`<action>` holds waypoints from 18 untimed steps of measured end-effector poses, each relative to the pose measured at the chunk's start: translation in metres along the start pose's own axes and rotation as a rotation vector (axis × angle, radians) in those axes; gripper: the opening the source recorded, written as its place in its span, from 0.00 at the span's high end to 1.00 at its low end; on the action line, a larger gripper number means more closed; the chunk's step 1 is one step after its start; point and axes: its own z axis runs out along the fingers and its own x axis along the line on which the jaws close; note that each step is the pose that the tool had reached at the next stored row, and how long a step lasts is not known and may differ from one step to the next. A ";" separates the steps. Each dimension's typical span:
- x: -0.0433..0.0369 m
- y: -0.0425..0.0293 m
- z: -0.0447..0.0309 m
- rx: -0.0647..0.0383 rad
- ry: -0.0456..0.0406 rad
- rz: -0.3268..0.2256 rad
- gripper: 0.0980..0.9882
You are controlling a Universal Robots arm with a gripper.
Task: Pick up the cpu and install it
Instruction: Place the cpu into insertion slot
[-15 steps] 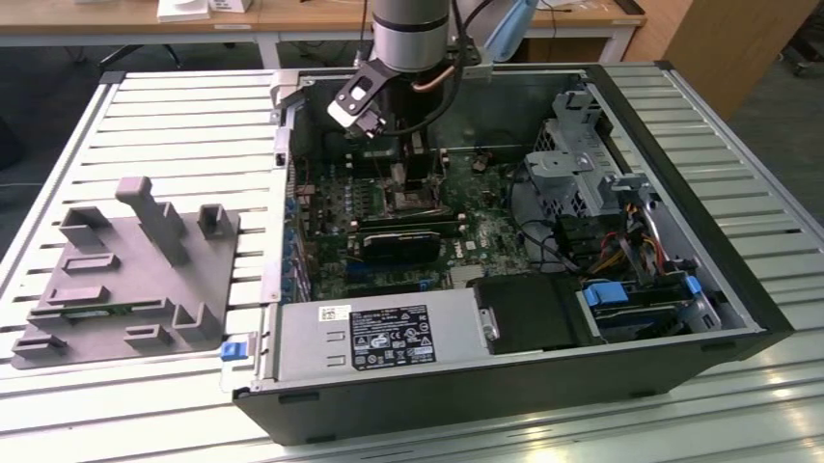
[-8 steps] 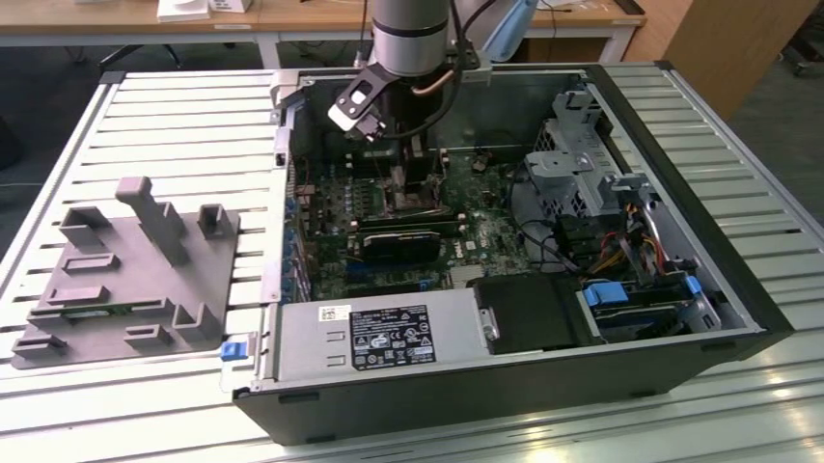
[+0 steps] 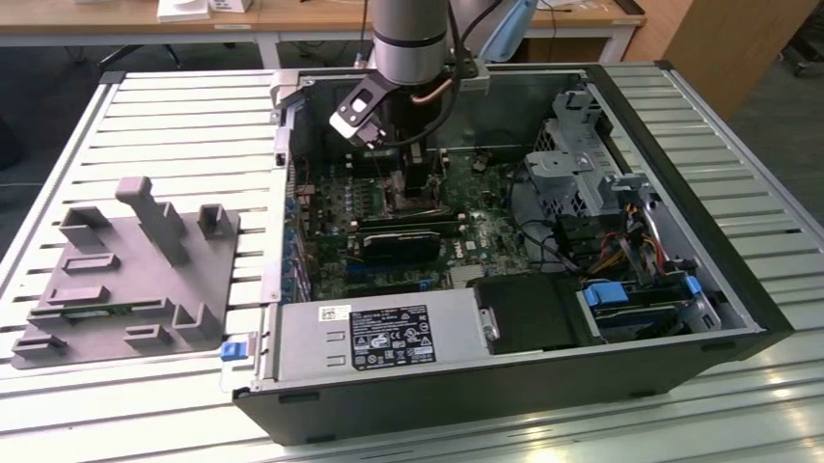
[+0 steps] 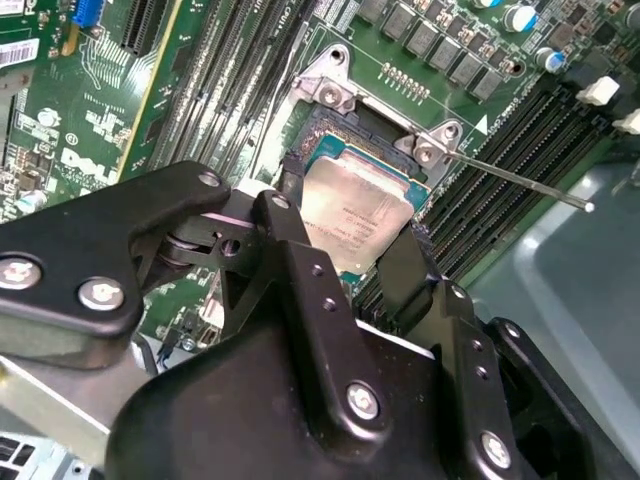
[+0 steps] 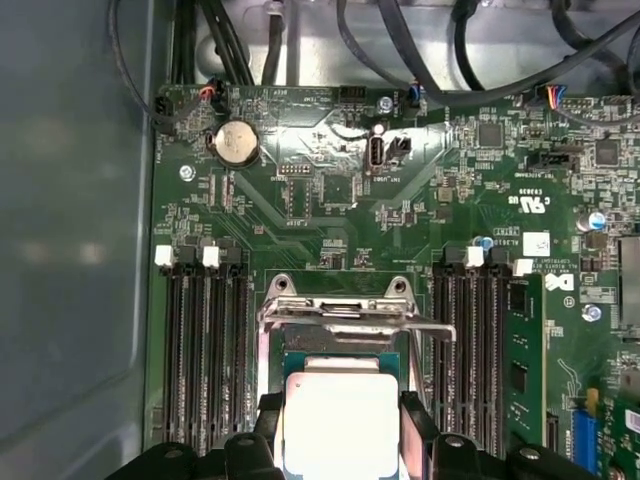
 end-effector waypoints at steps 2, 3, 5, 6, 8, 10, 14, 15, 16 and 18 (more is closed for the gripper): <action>0.0000 -0.0001 0.0010 0.000 0.0012 0.000 0.50; 0.0000 -0.0001 0.0014 0.000 0.0013 0.000 0.50; 0.0000 -0.0001 0.0020 0.000 0.0013 0.000 0.50; 0.0000 -0.0001 0.0023 0.000 0.0014 0.000 0.50; 0.0000 -0.0001 0.0029 0.000 0.0013 0.000 0.50; 0.0001 -0.0002 0.0036 0.000 0.0014 0.001 0.50; 0.0002 -0.0001 0.0048 0.000 0.0006 0.001 0.50; 0.0005 0.0001 0.0054 0.000 0.0006 0.001 0.50; 0.0008 0.0003 0.0063 0.000 0.0006 0.001 0.50; 0.0015 0.0010 0.0087 0.000 0.0005 0.001 0.50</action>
